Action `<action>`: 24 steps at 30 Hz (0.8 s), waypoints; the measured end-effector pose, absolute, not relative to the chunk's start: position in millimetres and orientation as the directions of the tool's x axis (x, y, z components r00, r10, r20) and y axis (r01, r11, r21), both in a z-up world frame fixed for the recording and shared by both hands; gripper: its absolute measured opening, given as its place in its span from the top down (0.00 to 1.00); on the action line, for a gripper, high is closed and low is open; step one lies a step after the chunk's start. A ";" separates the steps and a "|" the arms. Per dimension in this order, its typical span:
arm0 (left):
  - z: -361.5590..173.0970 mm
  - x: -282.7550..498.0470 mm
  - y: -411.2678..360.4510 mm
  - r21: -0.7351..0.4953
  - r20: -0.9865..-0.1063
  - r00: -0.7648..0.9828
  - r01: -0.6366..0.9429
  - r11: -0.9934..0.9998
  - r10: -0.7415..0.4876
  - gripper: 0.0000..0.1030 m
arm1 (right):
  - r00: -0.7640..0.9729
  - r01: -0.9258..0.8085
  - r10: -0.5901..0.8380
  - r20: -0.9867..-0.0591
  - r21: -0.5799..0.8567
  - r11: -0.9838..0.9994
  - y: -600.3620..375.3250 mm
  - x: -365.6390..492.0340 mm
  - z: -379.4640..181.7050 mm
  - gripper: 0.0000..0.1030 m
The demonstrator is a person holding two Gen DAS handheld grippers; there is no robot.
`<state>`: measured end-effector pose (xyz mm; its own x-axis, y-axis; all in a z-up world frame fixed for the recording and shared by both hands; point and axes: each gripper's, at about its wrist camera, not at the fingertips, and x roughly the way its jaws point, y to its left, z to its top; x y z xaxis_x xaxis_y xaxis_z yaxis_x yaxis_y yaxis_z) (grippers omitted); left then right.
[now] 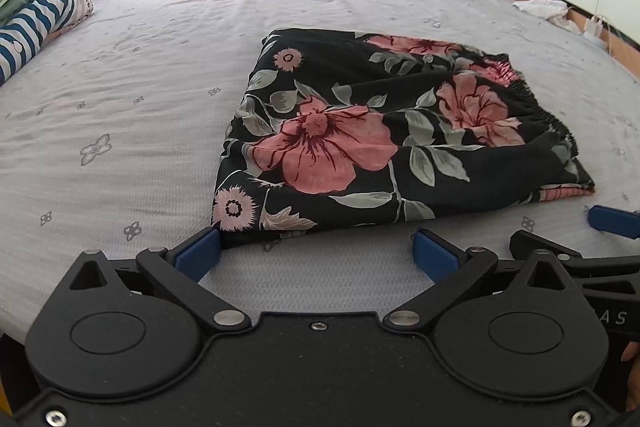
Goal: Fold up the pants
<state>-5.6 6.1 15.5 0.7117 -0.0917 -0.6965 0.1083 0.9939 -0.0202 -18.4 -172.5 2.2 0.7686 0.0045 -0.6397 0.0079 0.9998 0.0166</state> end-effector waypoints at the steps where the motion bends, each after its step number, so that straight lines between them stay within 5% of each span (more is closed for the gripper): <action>1: 15.0 -5.3 5.3 -0.015 -0.696 0.713 0.104 0.994 -0.085 0.00 | 0.768 0.009 0.004 -0.640 0.017 1.000 -172.2 -18.0 1.6 0.00; 24: 12.0 -2.2 6.3 -0.013 -0.702 0.708 0.090 0.996 -0.073 0.00 | 0.760 0.018 0.005 -0.650 0.029 0.999 -173.6 -14.7 -4.0 0.00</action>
